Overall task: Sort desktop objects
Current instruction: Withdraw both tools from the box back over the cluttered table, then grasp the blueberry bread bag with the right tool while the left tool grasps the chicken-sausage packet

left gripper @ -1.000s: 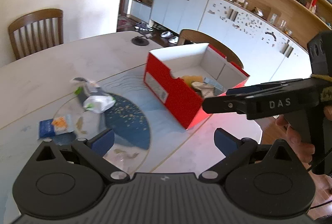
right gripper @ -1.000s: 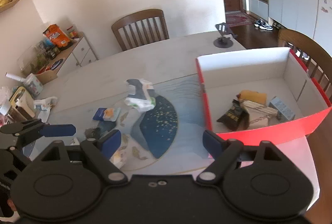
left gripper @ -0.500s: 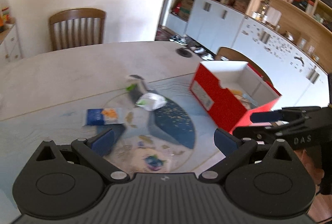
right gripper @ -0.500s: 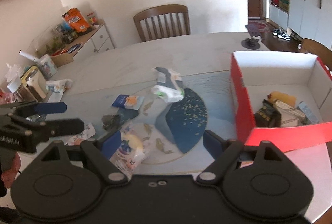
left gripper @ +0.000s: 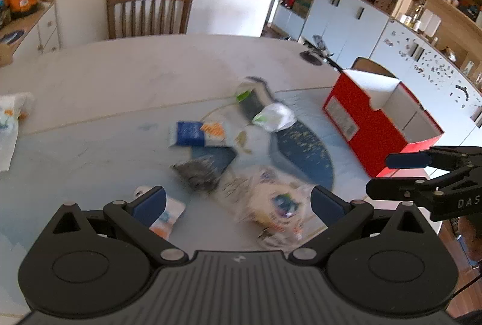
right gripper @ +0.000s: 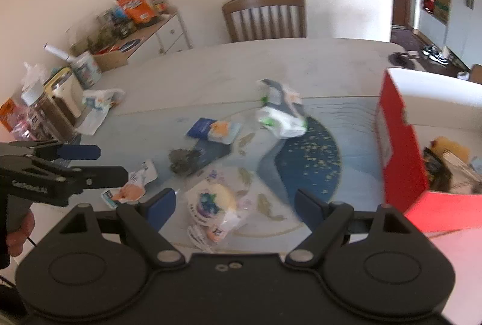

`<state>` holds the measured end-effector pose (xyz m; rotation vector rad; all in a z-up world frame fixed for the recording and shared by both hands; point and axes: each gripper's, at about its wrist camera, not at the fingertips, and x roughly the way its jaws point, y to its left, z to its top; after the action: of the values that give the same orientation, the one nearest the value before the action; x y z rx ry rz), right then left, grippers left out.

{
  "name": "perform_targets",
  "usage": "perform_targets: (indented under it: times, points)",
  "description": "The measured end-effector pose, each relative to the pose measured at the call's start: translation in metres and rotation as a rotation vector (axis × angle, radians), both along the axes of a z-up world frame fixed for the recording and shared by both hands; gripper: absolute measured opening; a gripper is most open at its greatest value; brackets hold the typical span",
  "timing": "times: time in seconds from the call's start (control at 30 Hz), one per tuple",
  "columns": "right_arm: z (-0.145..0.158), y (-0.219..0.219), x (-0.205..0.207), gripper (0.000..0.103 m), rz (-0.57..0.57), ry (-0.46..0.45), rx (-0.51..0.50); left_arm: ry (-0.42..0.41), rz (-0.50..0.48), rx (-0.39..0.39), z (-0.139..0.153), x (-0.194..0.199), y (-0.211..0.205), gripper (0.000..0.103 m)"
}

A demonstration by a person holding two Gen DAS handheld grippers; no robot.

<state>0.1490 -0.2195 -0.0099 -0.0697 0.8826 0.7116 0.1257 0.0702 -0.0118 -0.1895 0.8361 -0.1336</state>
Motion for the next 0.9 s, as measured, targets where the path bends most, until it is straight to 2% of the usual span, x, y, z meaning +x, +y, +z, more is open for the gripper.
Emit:
perform_targets:
  times: [0.5,0.9]
  points:
    - [-0.034,0.046,0.008,0.086,0.118,0.027,-0.075,0.086,0.051,0.064,-0.052,0.004,0.043,0.103]
    - [-0.058,0.074,0.019,0.086,0.171,0.043,-0.144,0.129,-0.012,0.087,-0.083,0.027,0.052,0.103]
